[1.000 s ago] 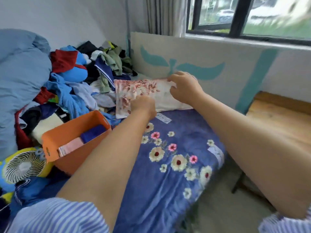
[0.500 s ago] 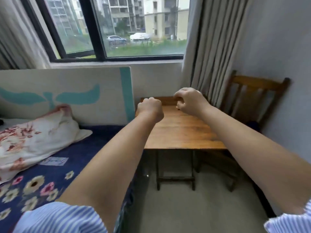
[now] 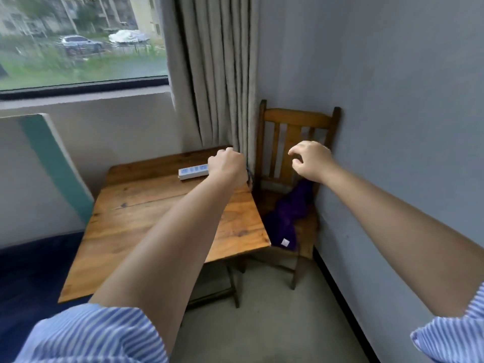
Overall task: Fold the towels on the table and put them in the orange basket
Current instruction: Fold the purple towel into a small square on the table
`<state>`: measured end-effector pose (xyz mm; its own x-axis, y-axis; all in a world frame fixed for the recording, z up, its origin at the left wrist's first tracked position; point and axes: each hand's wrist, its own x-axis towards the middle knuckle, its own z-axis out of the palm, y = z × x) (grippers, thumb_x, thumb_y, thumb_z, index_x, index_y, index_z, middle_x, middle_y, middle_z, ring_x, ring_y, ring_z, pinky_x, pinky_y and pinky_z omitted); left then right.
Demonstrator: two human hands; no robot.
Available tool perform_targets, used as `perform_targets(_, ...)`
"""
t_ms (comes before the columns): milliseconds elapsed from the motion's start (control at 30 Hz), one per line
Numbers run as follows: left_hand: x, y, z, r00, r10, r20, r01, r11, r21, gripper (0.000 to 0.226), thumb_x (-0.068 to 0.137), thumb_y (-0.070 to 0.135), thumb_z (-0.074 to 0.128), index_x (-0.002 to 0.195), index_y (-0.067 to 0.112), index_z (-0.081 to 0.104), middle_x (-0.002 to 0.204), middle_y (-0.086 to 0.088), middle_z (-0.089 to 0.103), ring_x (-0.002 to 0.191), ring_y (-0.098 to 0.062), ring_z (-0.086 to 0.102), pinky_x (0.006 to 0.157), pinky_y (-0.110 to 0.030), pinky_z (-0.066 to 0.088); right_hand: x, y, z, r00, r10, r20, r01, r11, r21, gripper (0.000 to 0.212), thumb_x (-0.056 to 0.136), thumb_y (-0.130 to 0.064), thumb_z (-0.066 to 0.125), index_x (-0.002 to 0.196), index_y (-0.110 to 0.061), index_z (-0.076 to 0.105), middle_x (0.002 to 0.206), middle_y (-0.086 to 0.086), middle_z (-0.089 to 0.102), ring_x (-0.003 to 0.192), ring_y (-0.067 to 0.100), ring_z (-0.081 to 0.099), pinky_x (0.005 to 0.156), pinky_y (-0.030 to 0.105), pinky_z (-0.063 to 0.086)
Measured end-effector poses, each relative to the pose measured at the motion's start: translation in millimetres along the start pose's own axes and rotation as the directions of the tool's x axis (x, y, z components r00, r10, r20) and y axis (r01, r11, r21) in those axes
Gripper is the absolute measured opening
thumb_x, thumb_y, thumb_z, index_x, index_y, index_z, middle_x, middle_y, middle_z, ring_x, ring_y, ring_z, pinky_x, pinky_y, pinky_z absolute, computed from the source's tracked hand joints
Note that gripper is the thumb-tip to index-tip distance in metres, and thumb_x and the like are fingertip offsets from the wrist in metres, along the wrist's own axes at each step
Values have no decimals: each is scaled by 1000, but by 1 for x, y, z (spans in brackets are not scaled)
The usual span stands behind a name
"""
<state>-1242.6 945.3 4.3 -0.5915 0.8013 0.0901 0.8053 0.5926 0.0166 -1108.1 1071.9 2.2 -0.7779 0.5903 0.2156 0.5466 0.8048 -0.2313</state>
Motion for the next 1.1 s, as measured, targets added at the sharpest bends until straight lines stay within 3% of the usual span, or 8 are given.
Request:
perform_targets(300, 165, 45, 81, 977, 163, 137, -154, 986, -70, 30, 94, 18, 44, 120, 8, 56, 122, -13, 48, 115, -31, 45, 87, -38, 42, 98, 122, 74, 973, 201, 114, -201, 979, -11, 33, 90, -11, 45, 120, -6, 57, 127, 13, 56, 118, 29, 49, 95, 34, 40)
perform_targets(433, 239, 53, 135, 934, 245, 259, -226, 969, -103, 32, 96, 19, 40, 123, 8, 53, 124, -13, 48, 116, -31, 46, 88, -40, 43, 150, 164, 121, 925, 306, 225, -305, 952, -38, 33, 91, -12, 44, 122, -7, 56, 130, 11, 55, 120, 28, 48, 97, 34, 39)
perform_targets(633, 305, 72, 233, 846, 270, 460, -214, 962, -171, 33, 96, 19, 37, 124, 8, 50, 125, -13, 48, 117, -31, 45, 91, -40, 42, 181, 214, 220, 841, 377, 388, -395, 918, -37, 32, 91, -16, 46, 121, -10, 57, 127, 7, 57, 115, 24, 52, 94, 30, 40)
perform_targets(867, 337, 92, 354, 705, 250, 664, -162, 968, -192, 31, 96, 17, 36, 123, 8, 49, 129, -14, 47, 118, -32, 44, 92, -39, 42, 183, 261, 347, 758, 396, 519, -443, 896, -36, 32, 91, -22, 50, 121, -14, 57, 125, 4, 57, 116, 21, 50, 99, 33, 41)
perform_targets(1000, 343, 106, 430, 677, 146, 722, -22, 984, -178, 28, 97, 17, 37, 118, 8, 53, 125, -12, 53, 114, -28, 50, 93, -37, 44, 179, 284, 416, 758, 468, 455, -433, 882, -187, 31, 91, -29, 47, 121, -24, 56, 123, -4, 57, 121, 17, 43, 111, 38, 18)
perform_targets(1100, 346, 117, 478, 675, 55, 735, 95, 982, -161, 25, 97, 19, 38, 113, 8, 55, 120, -11, 56, 110, -25, 54, 89, -35, 47, 175, 301, 460, 789, 479, 385, -415, 877, -242, 37, 90, -33, 47, 127, -26, 51, 122, -4, 55, 119, 18, 40, 109, 38, 16)
